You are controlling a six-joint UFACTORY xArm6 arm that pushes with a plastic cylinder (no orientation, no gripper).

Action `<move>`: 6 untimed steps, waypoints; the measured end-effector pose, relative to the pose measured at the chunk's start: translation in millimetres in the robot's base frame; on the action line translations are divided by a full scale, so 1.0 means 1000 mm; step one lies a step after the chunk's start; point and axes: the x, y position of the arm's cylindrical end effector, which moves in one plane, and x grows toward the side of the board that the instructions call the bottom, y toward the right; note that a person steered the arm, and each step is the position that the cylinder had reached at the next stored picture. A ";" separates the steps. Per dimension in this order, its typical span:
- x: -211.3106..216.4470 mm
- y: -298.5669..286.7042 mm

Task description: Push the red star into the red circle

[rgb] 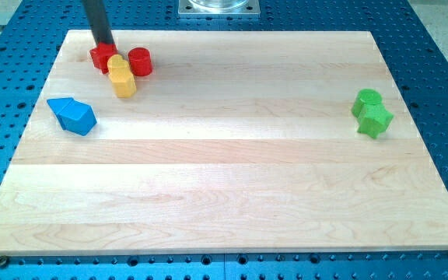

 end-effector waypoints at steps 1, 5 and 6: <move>0.000 0.035; 0.015 -0.070; 0.040 -0.064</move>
